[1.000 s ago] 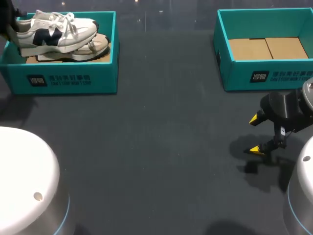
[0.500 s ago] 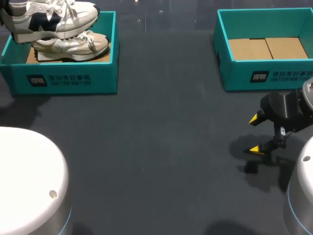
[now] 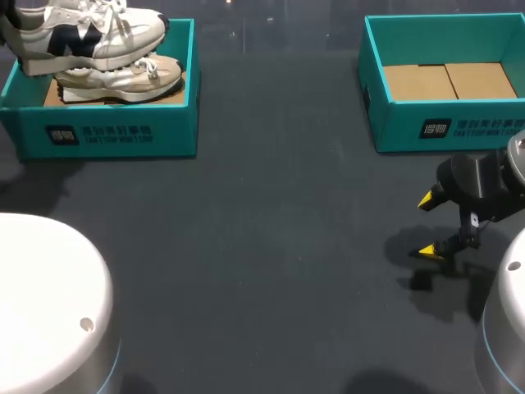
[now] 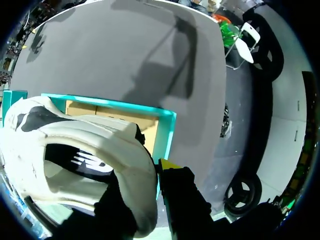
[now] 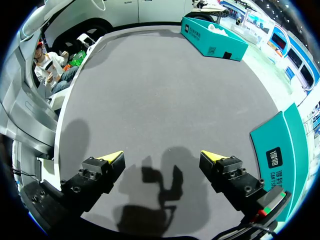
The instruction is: Take the shoe out of the shoebox, open the shoe tongue, remove and reinsert the insole, then place the shoe into the shoebox
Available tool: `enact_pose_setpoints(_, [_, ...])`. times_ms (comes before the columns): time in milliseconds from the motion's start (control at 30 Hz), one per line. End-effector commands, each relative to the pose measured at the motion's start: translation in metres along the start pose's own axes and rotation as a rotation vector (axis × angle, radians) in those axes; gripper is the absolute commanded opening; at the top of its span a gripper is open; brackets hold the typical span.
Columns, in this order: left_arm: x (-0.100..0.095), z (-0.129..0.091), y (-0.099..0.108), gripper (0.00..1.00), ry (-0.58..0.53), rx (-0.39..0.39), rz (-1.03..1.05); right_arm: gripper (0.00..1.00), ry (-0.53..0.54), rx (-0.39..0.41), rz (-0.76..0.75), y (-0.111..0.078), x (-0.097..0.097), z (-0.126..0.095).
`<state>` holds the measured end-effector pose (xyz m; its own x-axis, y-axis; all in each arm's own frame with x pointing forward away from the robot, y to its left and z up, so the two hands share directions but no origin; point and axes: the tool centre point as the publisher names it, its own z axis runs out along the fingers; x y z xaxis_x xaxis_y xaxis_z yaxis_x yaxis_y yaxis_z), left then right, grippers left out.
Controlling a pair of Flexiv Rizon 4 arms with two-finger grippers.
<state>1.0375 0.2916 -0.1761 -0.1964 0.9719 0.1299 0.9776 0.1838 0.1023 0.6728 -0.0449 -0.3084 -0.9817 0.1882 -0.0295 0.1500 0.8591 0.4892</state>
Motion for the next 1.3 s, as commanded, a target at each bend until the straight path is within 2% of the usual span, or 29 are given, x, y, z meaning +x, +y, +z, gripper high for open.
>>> enact_pose_setpoints(33, [0.006, -0.048, -0.026, 0.0, -0.003, -0.068, -0.021, 1.0, -0.002, 0.001, -0.001, 0.0, 0.001, 0.0])
enact_pose_setpoints(67, [0.006, -0.056, -0.03, 0.0, 0.009, -0.097, -0.031, 1.0, -0.002, 0.001, -0.001, 0.0, 0.001, 0.0])
enact_pose_setpoints(233, [0.0, -0.08, -0.051, 0.0, 0.014, -0.133, -0.028, 1.0, -0.002, 0.001, -0.001, 0.0, 0.001, 0.0])
enact_pose_setpoints(300, [-0.005, -0.082, -0.06, 0.0, 0.042, -0.159, -0.045, 1.0, -0.002, 0.001, -0.001, 0.0, 0.001, 0.0])
enact_pose_setpoints(433, [-0.017, -0.079, -0.087, 0.0, 0.047, -0.142, -0.021, 1.0, -0.002, 0.001, -0.001, 0.0, 0.001, 0.0])
enact_pose_setpoints(567, [-0.033, -0.077, -0.116, 0.0, 0.024, -0.093, 0.02, 1.0, -0.002, 0.001, -0.001, 0.0, 0.001, 0.0])
enact_pose_setpoints(633, [-0.042, -0.078, -0.134, 0.0, 0.037, -0.106, 0.015, 1.0, -0.002, 0.001, -0.001, 0.0, 0.001, 0.0])
enact_pose_setpoints(1133, [-0.042, -0.078, -0.134, 0.0, 0.037, -0.106, 0.015, 1.0, -0.002, 0.001, -0.001, 0.0, 0.001, 0.0])
enact_pose_setpoints(1200, [-0.046, -0.081, -0.15, 0.0, 0.046, -0.154, 0.019, 1.0, -0.002, 0.001, -0.001, 0.0, 0.001, 0.0])
enact_pose_setpoints(1300, [-0.059, -0.085, -0.181, 0.0, 0.016, -0.157, 0.038, 1.0, -0.002, 0.001, -0.001, 0.0, 0.001, 0.0])
